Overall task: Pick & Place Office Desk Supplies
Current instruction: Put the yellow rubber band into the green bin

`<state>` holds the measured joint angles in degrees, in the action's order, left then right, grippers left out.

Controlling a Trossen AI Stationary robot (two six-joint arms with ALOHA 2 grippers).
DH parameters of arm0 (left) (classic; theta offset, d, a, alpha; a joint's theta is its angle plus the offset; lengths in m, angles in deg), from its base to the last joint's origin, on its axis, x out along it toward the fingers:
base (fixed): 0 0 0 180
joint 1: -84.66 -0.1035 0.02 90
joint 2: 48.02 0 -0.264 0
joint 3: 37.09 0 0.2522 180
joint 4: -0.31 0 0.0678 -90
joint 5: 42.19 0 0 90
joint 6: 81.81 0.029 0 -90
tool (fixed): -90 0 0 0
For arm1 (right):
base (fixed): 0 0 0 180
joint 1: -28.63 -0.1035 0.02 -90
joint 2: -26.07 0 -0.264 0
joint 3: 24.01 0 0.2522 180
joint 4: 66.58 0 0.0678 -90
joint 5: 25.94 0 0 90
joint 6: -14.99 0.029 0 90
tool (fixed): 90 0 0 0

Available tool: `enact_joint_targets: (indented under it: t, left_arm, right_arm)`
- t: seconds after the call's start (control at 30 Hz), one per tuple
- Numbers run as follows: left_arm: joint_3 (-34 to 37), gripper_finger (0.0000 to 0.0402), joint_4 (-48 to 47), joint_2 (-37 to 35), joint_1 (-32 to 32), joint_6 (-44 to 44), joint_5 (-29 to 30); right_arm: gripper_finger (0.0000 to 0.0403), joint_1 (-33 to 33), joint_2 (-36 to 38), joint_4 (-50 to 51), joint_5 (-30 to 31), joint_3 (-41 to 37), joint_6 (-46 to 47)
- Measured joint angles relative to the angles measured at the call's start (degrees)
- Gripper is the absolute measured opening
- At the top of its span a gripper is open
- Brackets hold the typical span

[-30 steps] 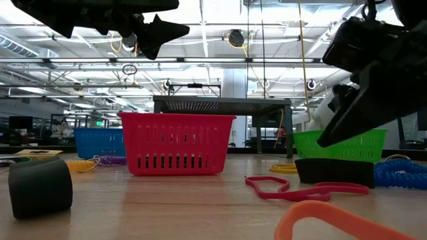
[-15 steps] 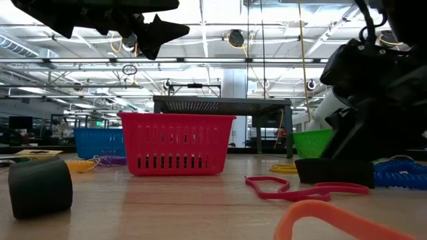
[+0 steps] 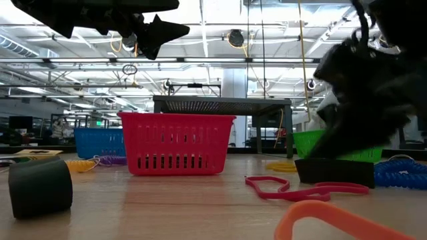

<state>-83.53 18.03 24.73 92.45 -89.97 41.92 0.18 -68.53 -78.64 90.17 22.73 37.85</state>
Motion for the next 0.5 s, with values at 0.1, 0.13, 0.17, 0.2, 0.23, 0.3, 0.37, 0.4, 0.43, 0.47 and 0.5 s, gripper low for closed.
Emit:
enact_joint_targets:
  t: [0.1,0.13,0.17,0.2,0.23,0.3,0.37,0.4,0.43,0.47,0.5]
  left_arm:
    - [0.0,0.0255,-0.01,0.0,0.0,-0.02,0.02]
    - [0.0,0.0255,-0.01,0.0,0.02,-0.02,0.02]
    - [0.0,0.0255,-0.05,0.0,0.0,-0.02,0.18]
    - [0.0,0.0255,-0.05,0.0,0.0,-0.02,0.45]
    - [0.0,0.0255,-0.08,0.0,0.02,-0.02,0.82]
    - [0.0,0.0255,-0.09,0.0,0.0,-0.02,1.49]
    - [0.0,0.0255,-0.18,0.0,0.02,-0.02,1.51]
    - [0.0,0.0255,-0.14,0.0,0.01,-0.02,1.51]
    - [0.0,0.0255,-0.16,0.0,0.02,-0.02,1.51]
    - [0.0,0.0255,-0.16,0.0,0.01,-0.02,1.51]
    - [0.0,0.0255,-0.16,0.0,0.0,-0.02,1.51]
  right_arm:
    - [0.0,-0.16,4.51,-2.65,3.25,0.87,-3.96]
    - [0.0,-0.34,6.17,-2.7,4.03,0.79,-5.18]
    - [0.0,-0.5,7.48,-2.67,4.84,0.71,-6.22]
    - [0.0,-0.55,8.72,-2.73,5.88,0.71,-7.29]
    - [0.0,-0.7,10.2,-2.74,7.41,0.71,-8.35]
    - [0.0,-1.13,13.25,-3.32,10.57,0.74,-10.6]
    - [0.0,-1.45,16.06,-2.81,12.7,0.76,-12.43]
    - [0.0,-1.61,17.3,-2.45,13.14,0.74,-13.45]
    - [0.0,-1.74,18.59,-2.26,14.15,0.74,-14.48]
    - [0.0,-1.88,19.84,-2.4,15.36,0.74,-15.66]
    - [0.0,-2.02,21.05,-2.61,17.04,0.74,-17.09]
